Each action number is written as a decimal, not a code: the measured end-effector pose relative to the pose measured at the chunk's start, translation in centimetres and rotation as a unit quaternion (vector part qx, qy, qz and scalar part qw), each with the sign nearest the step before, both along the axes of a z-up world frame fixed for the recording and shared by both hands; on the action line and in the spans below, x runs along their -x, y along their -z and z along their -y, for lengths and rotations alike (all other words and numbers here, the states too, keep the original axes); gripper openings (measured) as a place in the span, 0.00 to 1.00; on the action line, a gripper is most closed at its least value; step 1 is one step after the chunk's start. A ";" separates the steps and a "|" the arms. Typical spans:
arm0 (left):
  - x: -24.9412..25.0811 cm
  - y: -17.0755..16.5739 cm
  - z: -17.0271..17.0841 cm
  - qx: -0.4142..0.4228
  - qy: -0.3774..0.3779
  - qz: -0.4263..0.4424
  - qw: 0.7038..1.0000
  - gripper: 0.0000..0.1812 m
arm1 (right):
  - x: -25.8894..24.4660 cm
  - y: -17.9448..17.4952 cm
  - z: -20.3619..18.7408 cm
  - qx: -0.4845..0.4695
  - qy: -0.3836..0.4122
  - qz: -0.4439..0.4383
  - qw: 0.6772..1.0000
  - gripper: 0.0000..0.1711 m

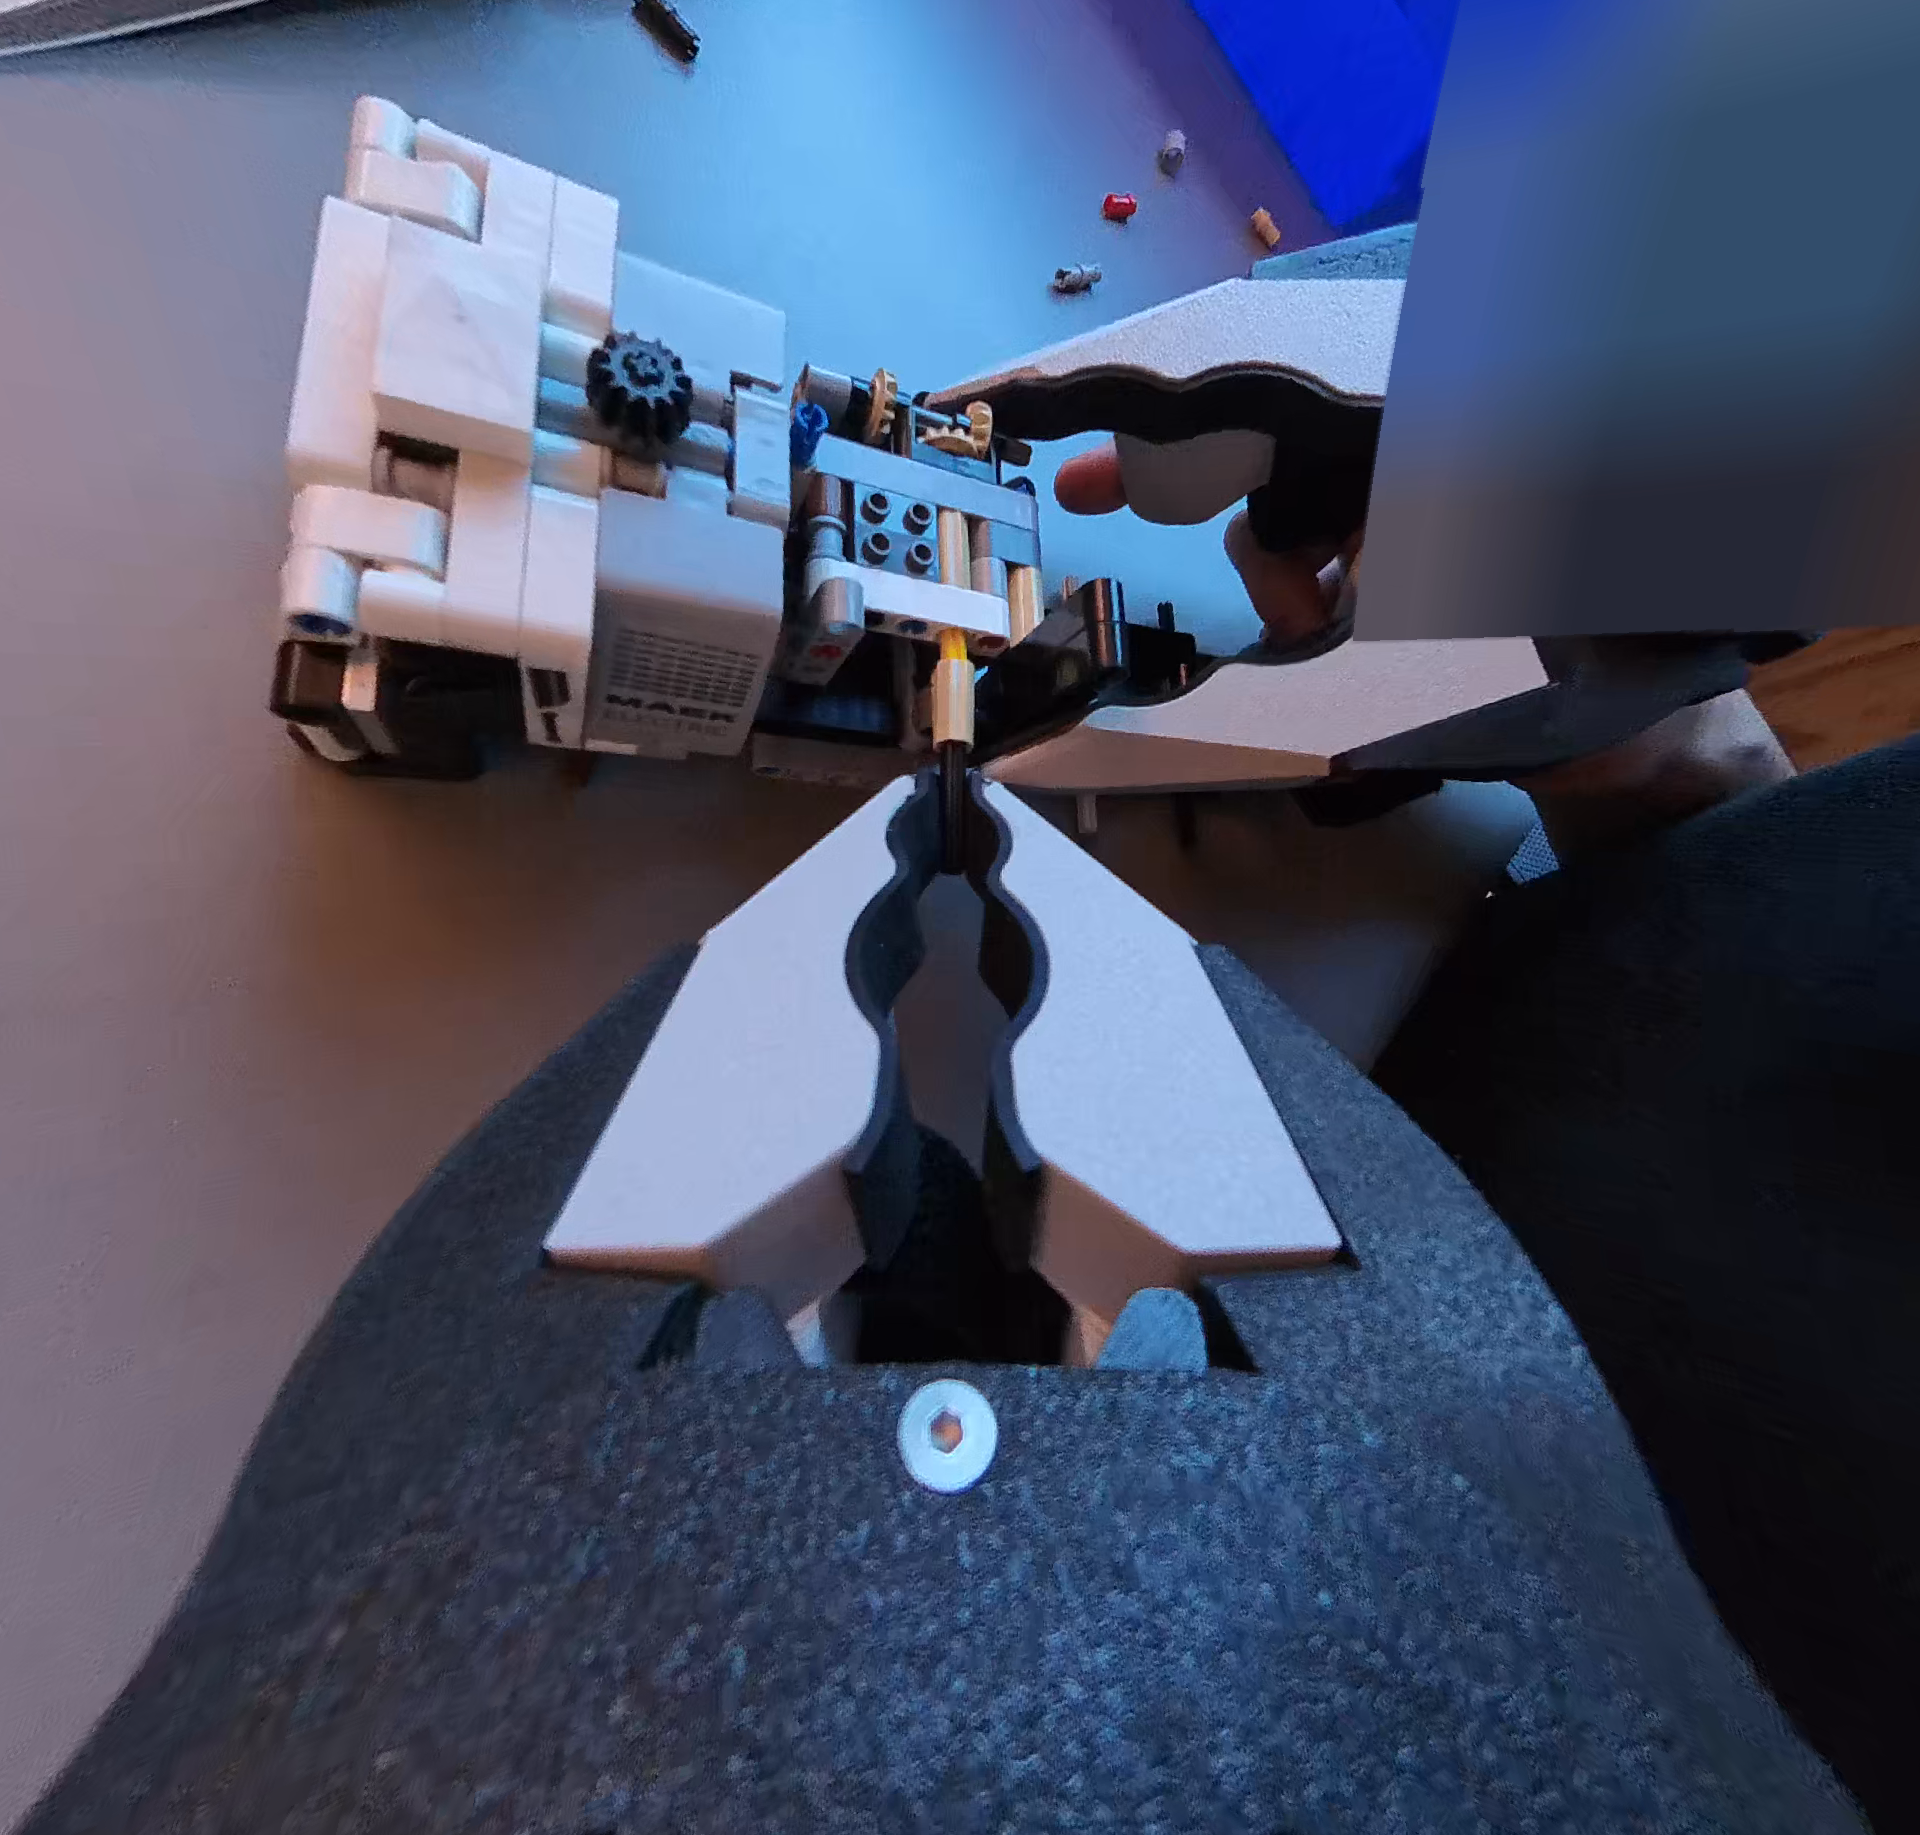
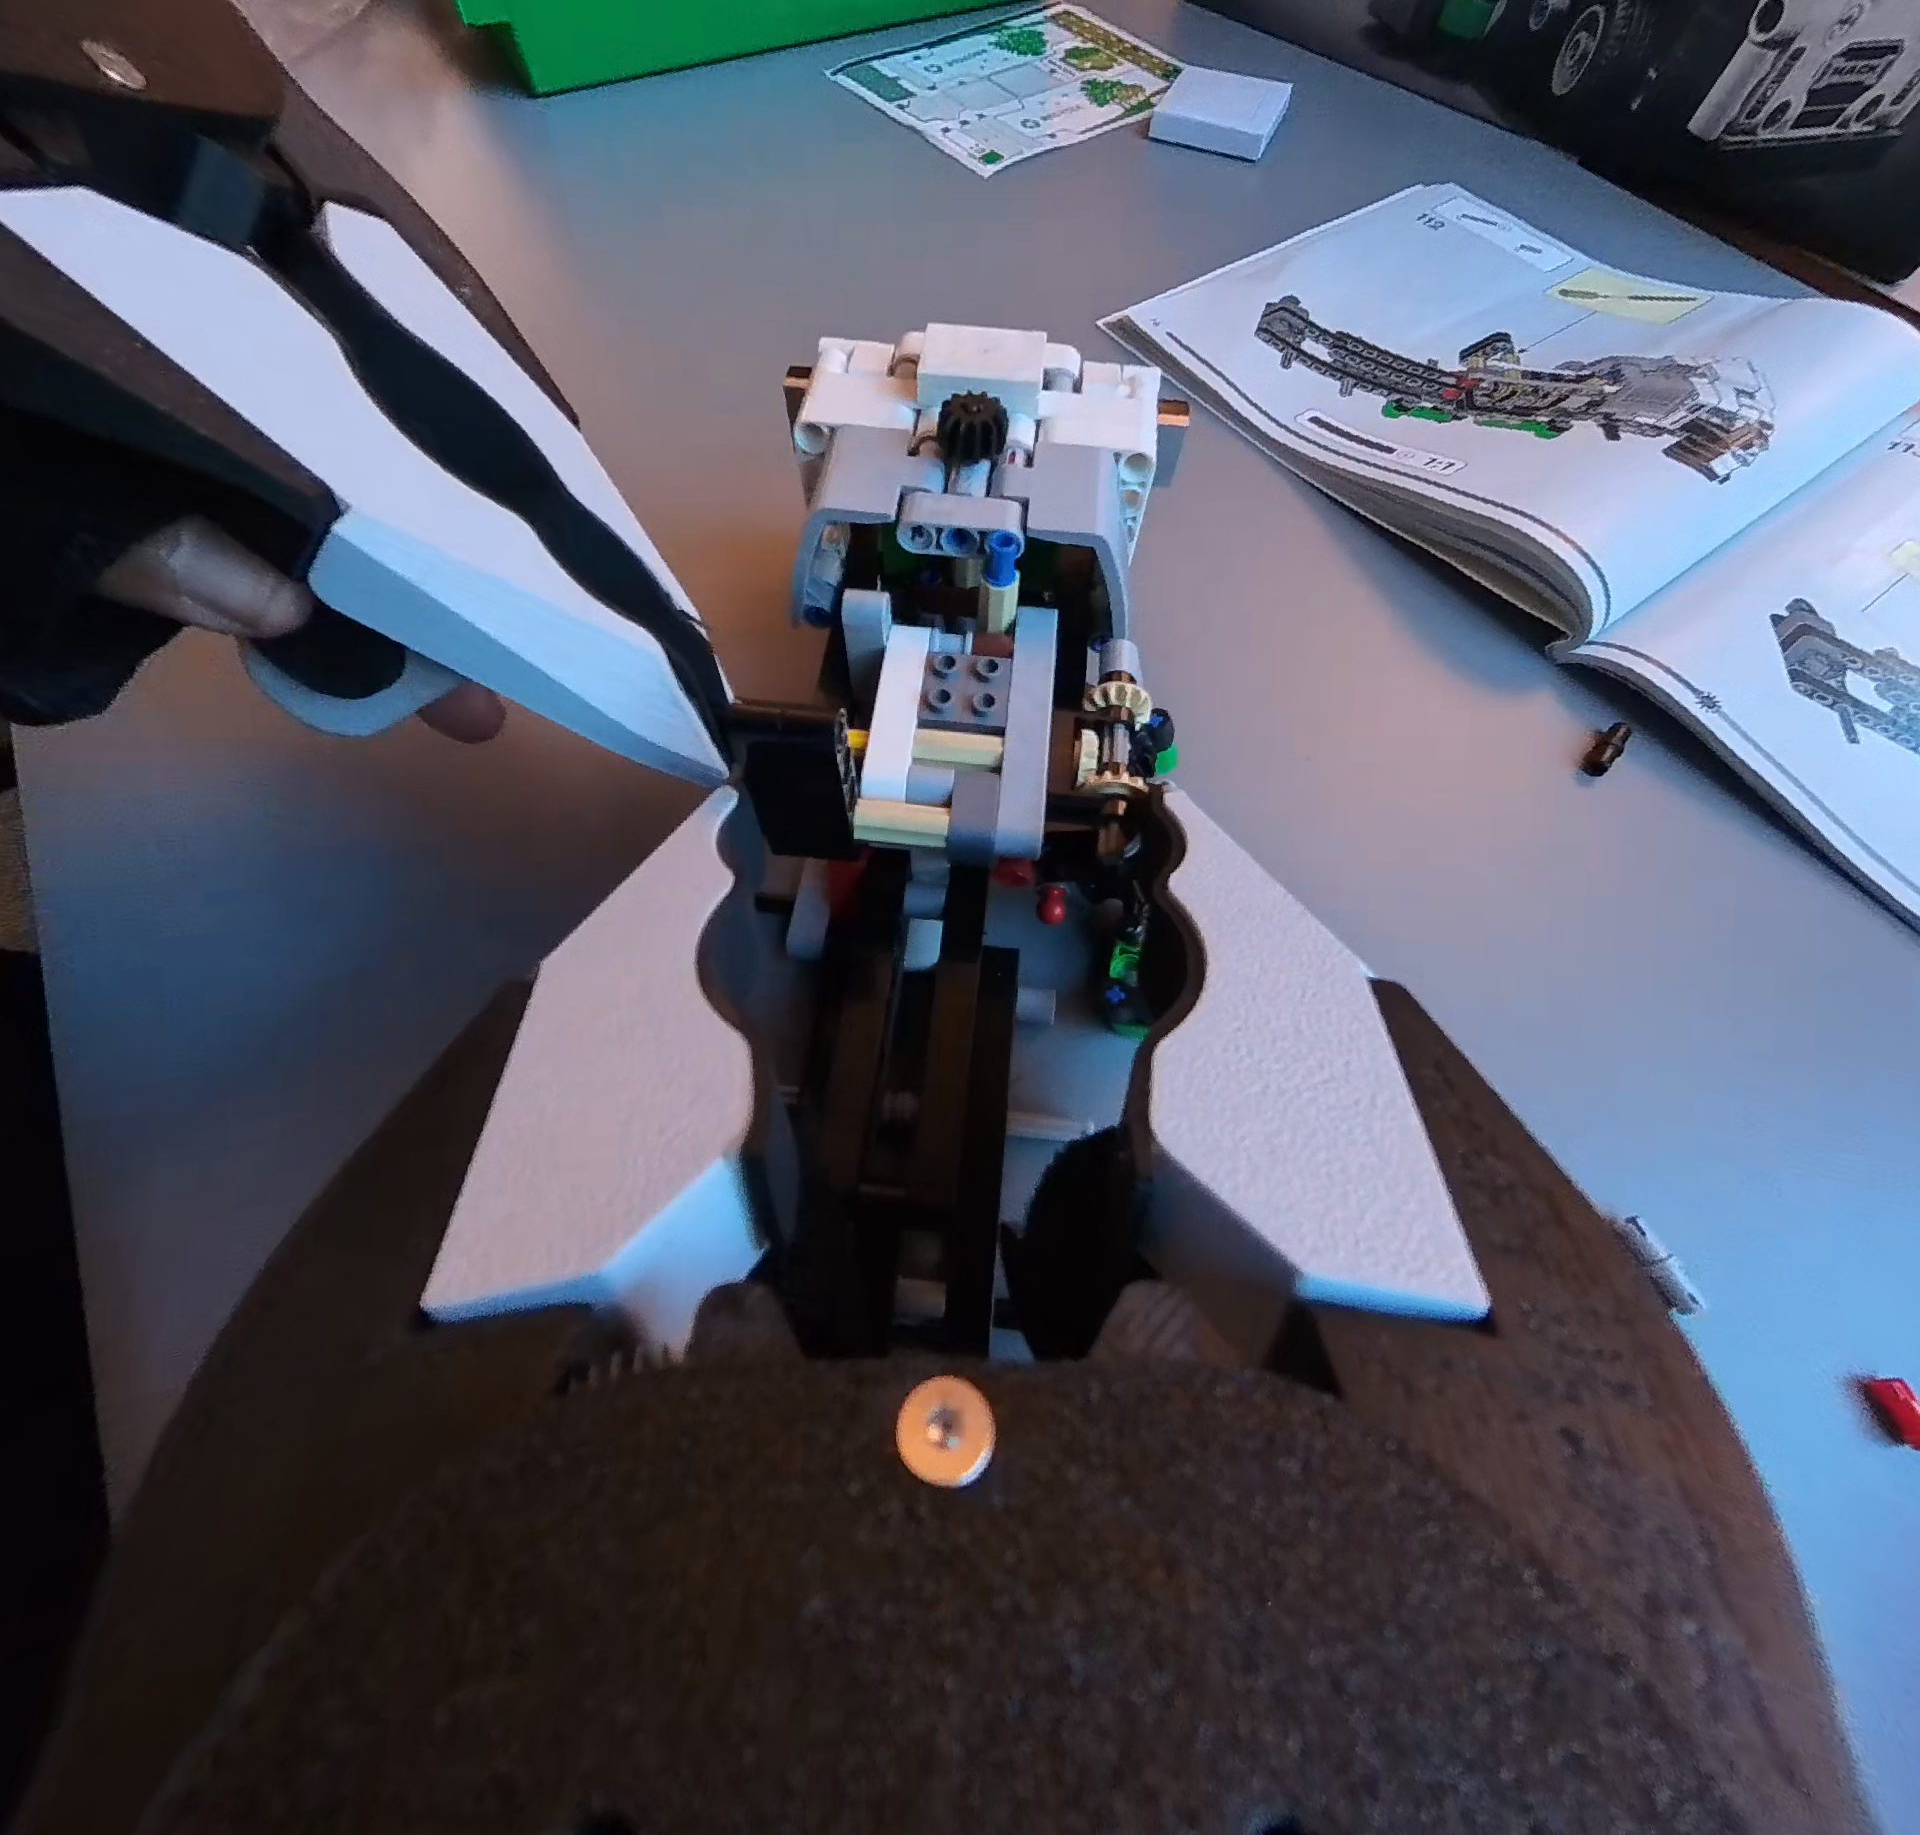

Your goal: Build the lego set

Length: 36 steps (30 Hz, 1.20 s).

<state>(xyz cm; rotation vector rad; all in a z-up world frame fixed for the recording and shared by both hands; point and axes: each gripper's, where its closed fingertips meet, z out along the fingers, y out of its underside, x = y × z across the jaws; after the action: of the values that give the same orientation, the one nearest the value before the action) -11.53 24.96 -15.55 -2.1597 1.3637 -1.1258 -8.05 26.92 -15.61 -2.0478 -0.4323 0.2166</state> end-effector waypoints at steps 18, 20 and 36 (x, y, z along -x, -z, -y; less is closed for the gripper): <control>0.2 -0.3 0.4 0.018 0.013 0.017 1.000 0.07 | -0.1 0.1 0.0 -0.001 0.004 0.008 1.000 0.42; 0.7 -0.3 0.2 0.016 0.005 0.022 1.000 0.04 | -0.1 0.1 0.0 -0.001 0.004 0.009 1.000 0.42; 0.4 -0.3 0.1 -0.011 0.035 0.007 0.999 0.01 | 0.0 0.1 0.0 -0.001 0.004 0.015 1.000 0.42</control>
<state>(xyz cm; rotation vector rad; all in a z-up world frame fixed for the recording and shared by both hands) -11.94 24.87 -15.23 -2.0996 1.4476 -1.1441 -8.01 26.89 -15.75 -2.0518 -0.4426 0.1808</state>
